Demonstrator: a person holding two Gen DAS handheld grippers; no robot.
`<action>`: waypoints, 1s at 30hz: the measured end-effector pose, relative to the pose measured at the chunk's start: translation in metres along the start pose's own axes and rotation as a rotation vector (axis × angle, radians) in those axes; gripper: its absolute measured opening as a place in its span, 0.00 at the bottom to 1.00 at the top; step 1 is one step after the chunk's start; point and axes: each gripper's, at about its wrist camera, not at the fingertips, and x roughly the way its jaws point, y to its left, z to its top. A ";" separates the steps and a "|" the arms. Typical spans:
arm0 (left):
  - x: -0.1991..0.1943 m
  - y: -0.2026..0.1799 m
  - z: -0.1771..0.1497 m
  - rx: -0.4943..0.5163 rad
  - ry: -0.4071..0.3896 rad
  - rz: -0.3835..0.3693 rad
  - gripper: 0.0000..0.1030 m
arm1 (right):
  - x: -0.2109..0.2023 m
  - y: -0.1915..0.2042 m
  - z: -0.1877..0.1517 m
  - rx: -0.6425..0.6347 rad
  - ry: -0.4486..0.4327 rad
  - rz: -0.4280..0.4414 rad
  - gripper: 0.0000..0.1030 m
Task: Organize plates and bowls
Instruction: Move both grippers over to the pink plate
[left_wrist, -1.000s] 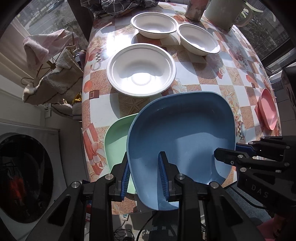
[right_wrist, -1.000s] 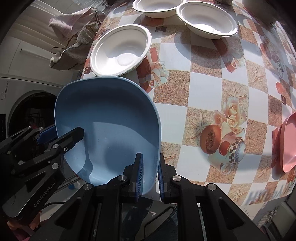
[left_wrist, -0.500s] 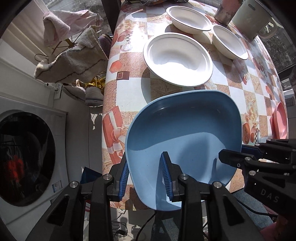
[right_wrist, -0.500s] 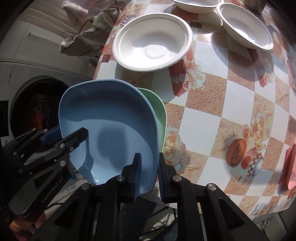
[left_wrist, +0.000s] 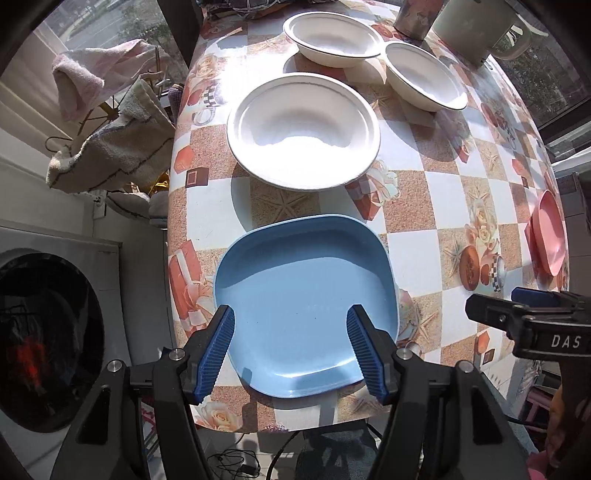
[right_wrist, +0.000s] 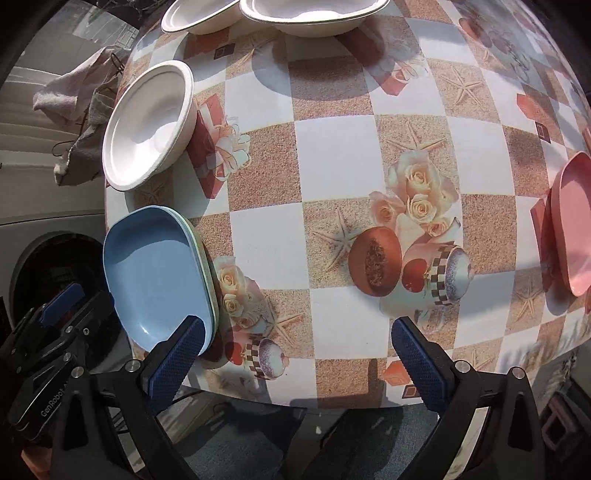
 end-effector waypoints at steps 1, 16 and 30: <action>0.002 -0.011 0.000 0.030 0.007 -0.016 0.65 | -0.001 -0.014 -0.003 0.042 -0.003 0.004 0.99; 0.042 -0.189 -0.007 0.395 0.170 -0.093 0.66 | -0.036 -0.206 -0.044 0.337 -0.076 -0.047 0.99; 0.046 -0.355 0.045 0.245 0.122 -0.182 0.66 | -0.081 -0.301 0.072 0.101 -0.162 -0.247 0.99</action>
